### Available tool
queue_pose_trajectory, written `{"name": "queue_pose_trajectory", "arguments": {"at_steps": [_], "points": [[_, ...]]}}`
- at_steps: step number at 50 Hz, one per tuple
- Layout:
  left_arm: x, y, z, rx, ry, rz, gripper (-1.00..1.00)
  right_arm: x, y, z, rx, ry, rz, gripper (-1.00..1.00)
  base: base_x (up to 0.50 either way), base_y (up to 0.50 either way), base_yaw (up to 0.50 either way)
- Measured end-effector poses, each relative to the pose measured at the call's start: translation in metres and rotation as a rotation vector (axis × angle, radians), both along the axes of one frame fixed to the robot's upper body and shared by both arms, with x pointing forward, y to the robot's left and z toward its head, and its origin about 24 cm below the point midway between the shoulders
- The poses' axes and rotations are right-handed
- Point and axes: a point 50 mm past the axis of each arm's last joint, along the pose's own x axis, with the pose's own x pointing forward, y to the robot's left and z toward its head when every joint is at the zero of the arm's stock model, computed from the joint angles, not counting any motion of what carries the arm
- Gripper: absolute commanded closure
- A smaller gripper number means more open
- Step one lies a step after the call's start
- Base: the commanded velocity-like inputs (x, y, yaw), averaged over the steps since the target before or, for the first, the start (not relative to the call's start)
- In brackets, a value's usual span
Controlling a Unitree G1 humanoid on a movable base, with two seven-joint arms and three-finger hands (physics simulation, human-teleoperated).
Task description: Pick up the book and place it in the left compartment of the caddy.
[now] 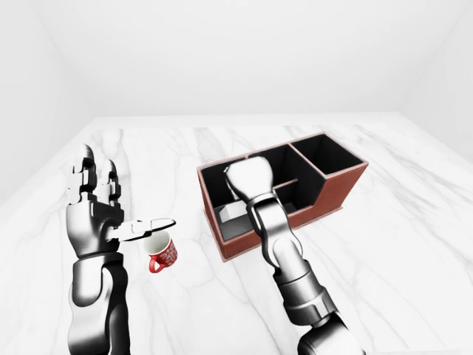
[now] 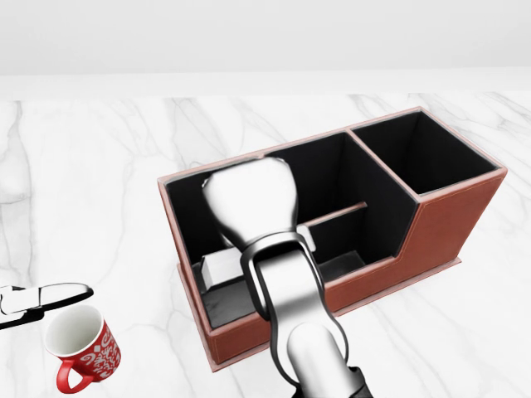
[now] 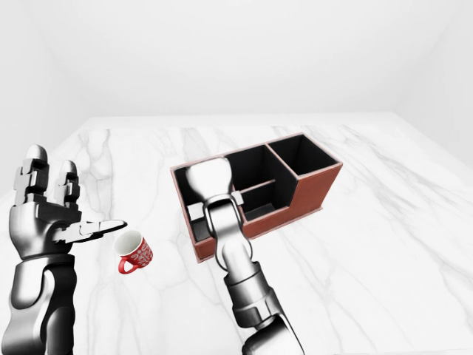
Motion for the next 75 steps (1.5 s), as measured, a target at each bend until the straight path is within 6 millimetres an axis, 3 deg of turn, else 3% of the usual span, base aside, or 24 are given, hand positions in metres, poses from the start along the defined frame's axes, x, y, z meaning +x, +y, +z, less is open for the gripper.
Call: {"name": "queue_pose_trajectory", "arguments": {"at_steps": [75], "points": [[-0.003, 0.006, 0.005, -0.008, -0.024, 0.018, -1.0, 0.029, 0.008, -0.074, -0.021, 0.102, 0.067, 1.0, 0.0, 0.0, 0.0]]}}
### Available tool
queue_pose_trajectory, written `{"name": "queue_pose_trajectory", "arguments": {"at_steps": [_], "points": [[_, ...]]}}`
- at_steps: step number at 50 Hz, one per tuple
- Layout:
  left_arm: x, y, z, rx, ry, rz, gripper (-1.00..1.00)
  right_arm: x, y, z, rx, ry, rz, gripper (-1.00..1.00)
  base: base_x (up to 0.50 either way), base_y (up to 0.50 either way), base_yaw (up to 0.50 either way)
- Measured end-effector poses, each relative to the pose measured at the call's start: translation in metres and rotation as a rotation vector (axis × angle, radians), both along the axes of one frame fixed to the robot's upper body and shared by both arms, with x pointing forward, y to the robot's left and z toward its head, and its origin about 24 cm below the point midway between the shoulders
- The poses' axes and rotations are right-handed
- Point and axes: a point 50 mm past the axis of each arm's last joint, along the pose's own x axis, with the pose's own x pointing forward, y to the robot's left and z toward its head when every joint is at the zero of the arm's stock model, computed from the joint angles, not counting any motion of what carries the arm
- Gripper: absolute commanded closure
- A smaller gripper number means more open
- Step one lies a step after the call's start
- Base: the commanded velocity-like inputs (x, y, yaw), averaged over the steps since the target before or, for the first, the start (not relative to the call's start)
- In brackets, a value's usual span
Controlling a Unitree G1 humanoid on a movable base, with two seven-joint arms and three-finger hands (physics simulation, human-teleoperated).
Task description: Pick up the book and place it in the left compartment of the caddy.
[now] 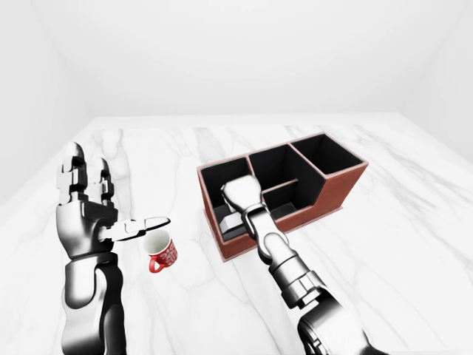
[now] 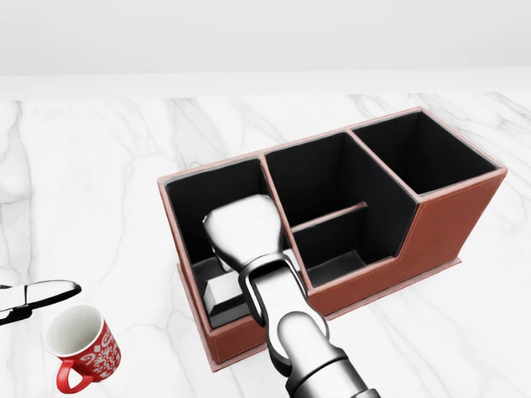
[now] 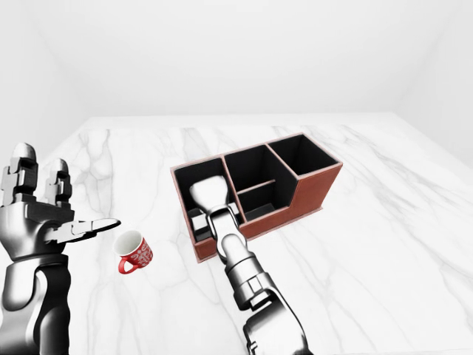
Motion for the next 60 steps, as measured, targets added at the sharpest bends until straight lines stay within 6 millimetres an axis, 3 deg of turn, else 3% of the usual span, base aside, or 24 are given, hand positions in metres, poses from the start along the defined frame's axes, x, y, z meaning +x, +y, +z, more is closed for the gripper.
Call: {"name": "queue_pose_trajectory", "arguments": {"at_steps": [37, 60], "points": [[0.001, 0.004, 0.0, -0.012, 0.0, 0.007, -1.0, 0.019, -0.006, -0.025, 0.032, 0.054, -0.018, 1.0, 0.0, 0.0, 0.0], [0.003, 0.005, -0.002, -0.015, 0.009, 0.006, -1.0, 0.017, -0.014, -0.04, 0.011, 0.081, -0.035, 1.0, 0.0, 0.0, 0.0]]}}
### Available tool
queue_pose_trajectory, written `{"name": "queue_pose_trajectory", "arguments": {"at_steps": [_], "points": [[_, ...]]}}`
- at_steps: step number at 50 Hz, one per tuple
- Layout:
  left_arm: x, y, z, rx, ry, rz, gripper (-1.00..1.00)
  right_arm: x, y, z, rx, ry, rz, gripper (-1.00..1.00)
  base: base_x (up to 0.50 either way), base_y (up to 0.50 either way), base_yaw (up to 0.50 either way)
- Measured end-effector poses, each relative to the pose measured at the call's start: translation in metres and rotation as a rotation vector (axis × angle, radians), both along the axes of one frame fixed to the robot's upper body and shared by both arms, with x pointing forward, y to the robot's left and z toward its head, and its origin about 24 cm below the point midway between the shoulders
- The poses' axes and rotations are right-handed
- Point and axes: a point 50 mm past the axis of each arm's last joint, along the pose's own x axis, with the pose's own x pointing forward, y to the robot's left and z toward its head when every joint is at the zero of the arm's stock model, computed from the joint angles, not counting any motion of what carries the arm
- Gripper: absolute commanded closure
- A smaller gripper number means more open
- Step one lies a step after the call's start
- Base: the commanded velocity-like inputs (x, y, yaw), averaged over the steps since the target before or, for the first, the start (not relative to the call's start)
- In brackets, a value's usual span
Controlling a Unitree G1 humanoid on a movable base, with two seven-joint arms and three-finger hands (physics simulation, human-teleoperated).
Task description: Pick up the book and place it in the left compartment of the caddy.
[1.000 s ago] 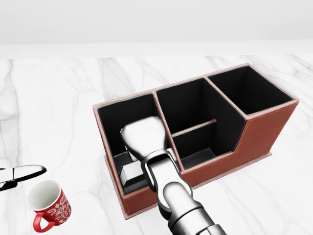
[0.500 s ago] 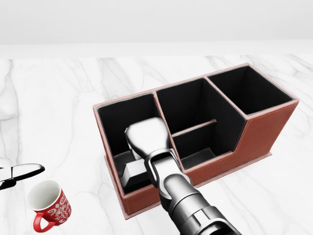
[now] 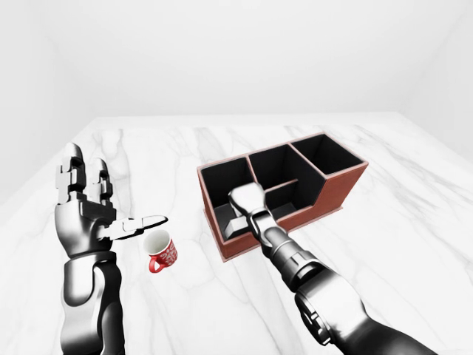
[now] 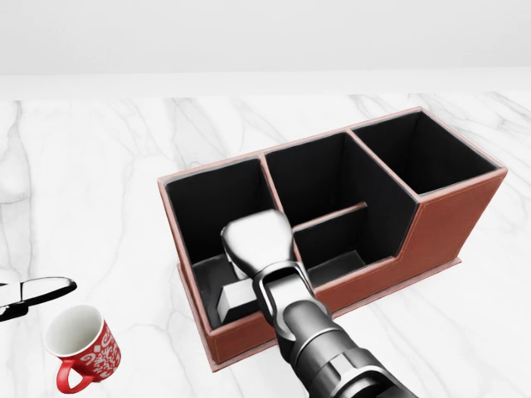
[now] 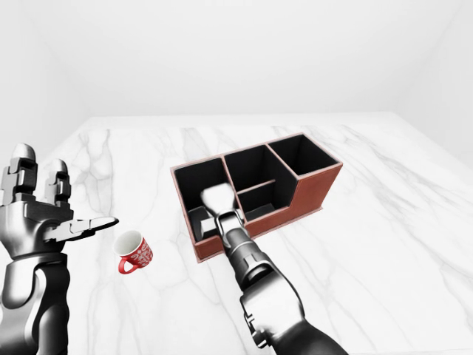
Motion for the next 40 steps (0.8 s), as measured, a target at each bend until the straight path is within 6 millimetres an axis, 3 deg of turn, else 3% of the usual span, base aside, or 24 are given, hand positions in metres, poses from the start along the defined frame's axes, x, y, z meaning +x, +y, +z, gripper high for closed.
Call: {"name": "queue_pose_trajectory", "arguments": {"at_steps": [26, 27, 29, 31, 35, 40], "points": [[-0.002, -0.001, 0.003, 0.0, -0.012, 0.002, -1.0, -0.001, -0.001, -0.005, 0.011, 0.003, -0.01, 0.96, 0.0, 0.0, 0.0], [-0.002, -0.001, 0.003, 0.001, -0.014, 0.003, -1.0, -0.001, -0.001, -0.004, 0.011, 0.001, -0.009, 0.68, 0.0, 0.0, 0.0], [-0.003, -0.001, 0.004, 0.001, -0.017, 0.003, -1.0, 0.001, 0.0, -0.001, 0.009, -0.005, -0.007, 0.38, 0.0, 0.0, 0.0], [-0.003, -0.001, 0.004, 0.002, -0.019, 0.004, -1.0, 0.002, 0.001, 0.002, 0.013, -0.015, -0.005, -0.15, 0.0, 0.0, 0.0], [-0.003, -0.001, 0.004, 0.002, -0.019, 0.004, -1.0, 0.005, 0.002, 0.008, 0.018, -0.034, -0.003, -0.94, 0.0, 0.0, 0.0], [-0.003, -0.001, 0.004, 0.002, -0.019, 0.003, -1.0, 0.006, 0.003, 0.011, 0.022, -0.051, -0.001, -1.0, 0.0, 0.0, 0.0]]}}
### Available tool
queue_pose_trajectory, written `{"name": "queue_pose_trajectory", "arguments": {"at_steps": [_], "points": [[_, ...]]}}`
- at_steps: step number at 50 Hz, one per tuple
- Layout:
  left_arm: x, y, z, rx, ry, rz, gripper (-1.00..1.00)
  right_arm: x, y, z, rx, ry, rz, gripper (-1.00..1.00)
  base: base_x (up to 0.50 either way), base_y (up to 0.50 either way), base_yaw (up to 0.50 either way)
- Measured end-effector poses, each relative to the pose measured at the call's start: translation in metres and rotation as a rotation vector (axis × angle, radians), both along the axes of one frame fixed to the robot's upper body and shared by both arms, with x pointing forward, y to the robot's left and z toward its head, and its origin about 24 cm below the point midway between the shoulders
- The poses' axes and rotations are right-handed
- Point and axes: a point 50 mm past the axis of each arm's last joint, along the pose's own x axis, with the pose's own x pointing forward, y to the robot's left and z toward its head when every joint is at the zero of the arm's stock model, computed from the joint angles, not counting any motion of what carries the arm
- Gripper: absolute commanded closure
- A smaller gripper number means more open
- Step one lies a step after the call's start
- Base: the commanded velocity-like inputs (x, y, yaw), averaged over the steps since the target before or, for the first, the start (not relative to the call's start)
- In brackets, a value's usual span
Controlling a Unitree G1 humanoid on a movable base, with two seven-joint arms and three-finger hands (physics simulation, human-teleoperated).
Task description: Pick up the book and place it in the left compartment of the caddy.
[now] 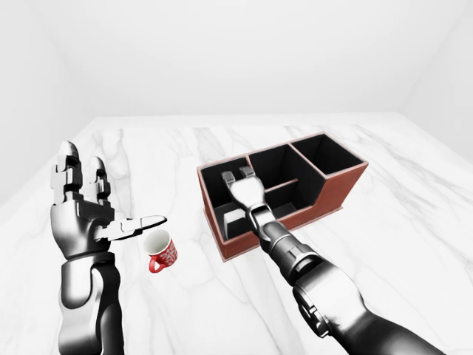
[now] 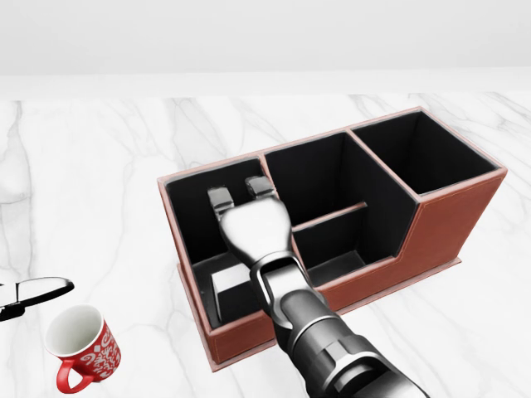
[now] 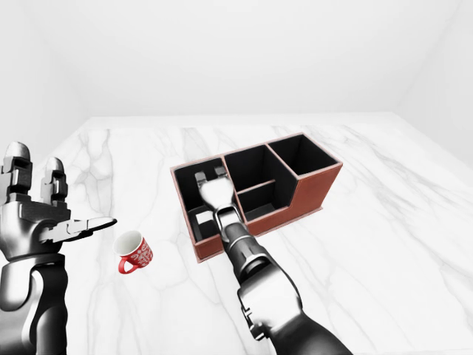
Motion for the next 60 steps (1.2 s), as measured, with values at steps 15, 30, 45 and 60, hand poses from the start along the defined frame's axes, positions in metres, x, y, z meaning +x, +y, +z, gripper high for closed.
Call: {"name": "queue_pose_trajectory", "arguments": {"at_steps": [15, 30, 45, 60], "points": [[-0.007, -0.002, 0.011, 0.009, -0.053, 0.005, -1.0, -0.001, 0.002, 0.001, -0.028, 0.02, 0.016, -1.0, 0.0, 0.0, 0.0], [-0.008, -0.002, 0.011, 0.01, -0.055, 0.003, -1.0, -0.032, -0.011, 0.002, -0.212, 0.141, -0.009, -1.0, 0.0, 0.0, 0.0], [-0.023, -0.008, 0.03, 0.029, -0.148, 0.013, -1.0, -0.073, -0.071, 0.04, -0.218, 0.183, -0.257, -1.0, 0.0, 0.0, 0.0], [-0.036, -0.014, 0.035, 0.058, -0.175, 0.012, -1.0, -0.113, -0.123, 0.085, 0.012, 0.151, -0.38, -1.0, 0.0, 0.0, 0.0]]}}
